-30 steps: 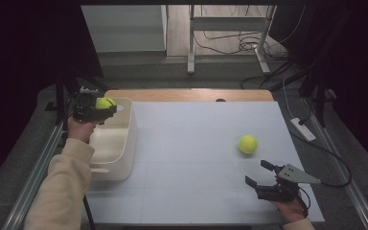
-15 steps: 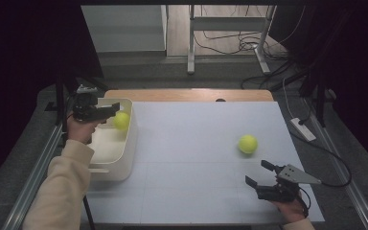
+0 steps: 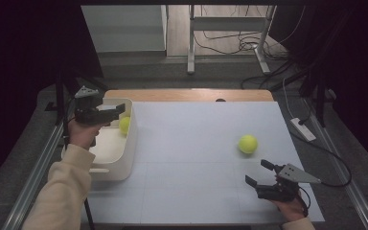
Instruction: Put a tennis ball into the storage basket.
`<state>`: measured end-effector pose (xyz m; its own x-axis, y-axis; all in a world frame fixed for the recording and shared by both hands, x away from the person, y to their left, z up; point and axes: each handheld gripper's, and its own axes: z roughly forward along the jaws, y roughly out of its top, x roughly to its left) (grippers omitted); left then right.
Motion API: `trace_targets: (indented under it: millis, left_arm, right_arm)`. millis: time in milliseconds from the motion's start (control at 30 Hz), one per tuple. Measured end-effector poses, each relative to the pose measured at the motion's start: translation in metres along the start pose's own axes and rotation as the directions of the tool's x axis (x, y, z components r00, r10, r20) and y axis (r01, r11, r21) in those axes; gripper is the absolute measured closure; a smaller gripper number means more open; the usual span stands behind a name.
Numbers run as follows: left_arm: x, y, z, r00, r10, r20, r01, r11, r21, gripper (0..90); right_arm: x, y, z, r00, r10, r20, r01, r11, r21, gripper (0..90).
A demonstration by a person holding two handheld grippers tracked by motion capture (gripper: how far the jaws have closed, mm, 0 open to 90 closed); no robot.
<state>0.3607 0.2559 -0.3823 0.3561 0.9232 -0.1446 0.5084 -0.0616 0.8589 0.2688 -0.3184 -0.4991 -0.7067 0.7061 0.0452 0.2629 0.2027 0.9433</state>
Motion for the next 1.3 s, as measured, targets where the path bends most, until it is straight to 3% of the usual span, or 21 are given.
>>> trace_targets:
  millis: [300, 500, 900, 1300]
  left_arm:
    - [-0.016, -0.006, -0.011, 0.9963, 0.026, 0.082, -0.022, 0.9986, -0.049, 9.9]
    - [-0.029, -0.007, -0.016, 0.9880, 0.046, 0.147, -0.035, 0.9965, -0.076, 9.9]
    - [-0.047, -0.012, -0.017, 0.9749, 0.066, 0.213, -0.045, 0.9935, -0.105, 9.7]
    - [-0.065, -0.011, -0.016, 0.9641, 0.099, 0.246, -0.071, 0.9903, -0.119, 10.1]
  right_arm:
    - [-0.002, 0.002, 0.005, 1.0000, 0.005, -0.005, -0.005, 1.000, -0.004, 12.1]
    - [-0.001, 0.002, 0.007, 1.0000, -0.001, -0.007, 0.001, 1.000, 0.002, 12.1]
    - [-0.001, 0.001, 0.008, 0.9999, -0.009, -0.008, 0.009, 1.000, 0.007, 12.2]
    - [-0.001, 0.000, 0.004, 0.9999, -0.012, -0.007, 0.012, 1.000, 0.004, 12.3]
